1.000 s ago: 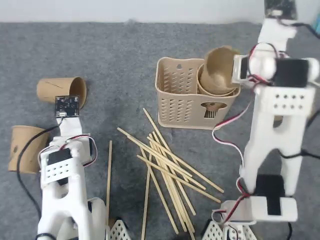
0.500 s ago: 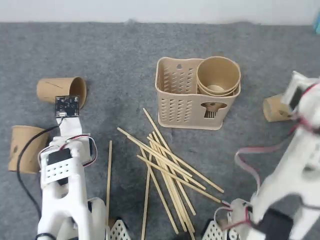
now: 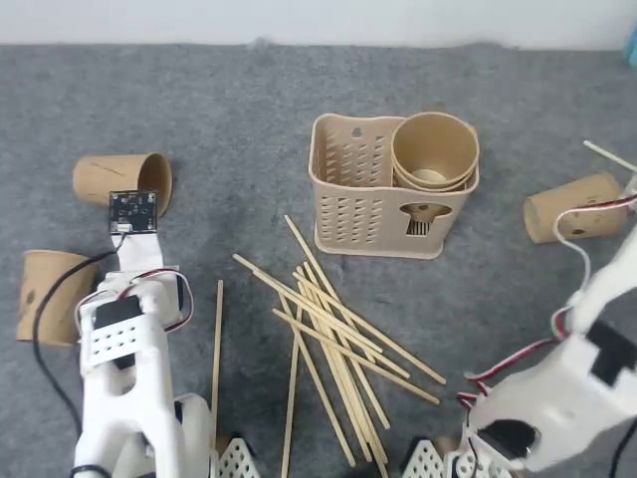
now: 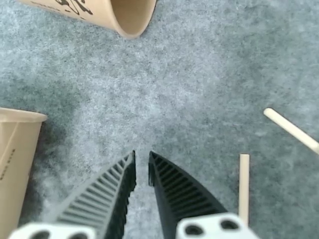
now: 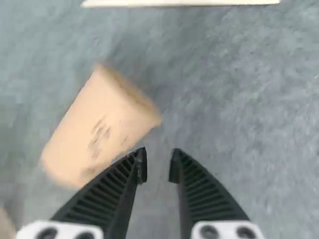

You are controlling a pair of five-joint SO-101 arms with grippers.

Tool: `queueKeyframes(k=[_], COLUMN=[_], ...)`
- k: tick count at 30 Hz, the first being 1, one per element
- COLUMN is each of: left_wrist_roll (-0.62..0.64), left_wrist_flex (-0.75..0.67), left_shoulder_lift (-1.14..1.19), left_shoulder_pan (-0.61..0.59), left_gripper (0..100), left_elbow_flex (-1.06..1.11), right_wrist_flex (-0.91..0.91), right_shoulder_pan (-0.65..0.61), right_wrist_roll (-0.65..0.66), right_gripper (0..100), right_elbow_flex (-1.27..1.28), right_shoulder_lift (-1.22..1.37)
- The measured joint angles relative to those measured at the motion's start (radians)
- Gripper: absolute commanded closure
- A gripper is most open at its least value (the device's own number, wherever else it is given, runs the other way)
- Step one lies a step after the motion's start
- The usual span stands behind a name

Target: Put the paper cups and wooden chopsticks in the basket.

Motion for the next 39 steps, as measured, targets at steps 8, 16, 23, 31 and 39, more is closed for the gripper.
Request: queueKeyframes(k=[8, 16, 23, 31, 39], left_wrist_roll=[-0.002, -0.003, -0.002, 0.0, 0.0], left_wrist_flex=[0.0, 0.0, 0.0, 0.0, 0.0], left_shoulder_lift=[0.0, 0.0, 0.0, 0.0, 0.0], left_shoulder_pan=[-0.002, 0.002, 0.0, 0.0, 0.003], left_gripper=[96, 96, 96, 96, 96], left_elbow_flex=[0.0, 0.0, 0.0, 0.0, 0.0], right_wrist_flex=[-0.051, 0.181, 0.373, 0.377, 0.23], right_shoulder_pan=[0.017, -0.064, -0.192, -0.169, -0.048], right_wrist_roll=[-0.021, -0.023, -0.029, -0.029, -0.029], right_gripper=[99.1, 99.1, 99.1, 99.1, 99.1], right_elbow_flex=[-0.216, -0.496, -0.706, -0.859, -0.867], right_shoulder_lift=[0.333, 0.465, 0.465, 0.463, 0.643])
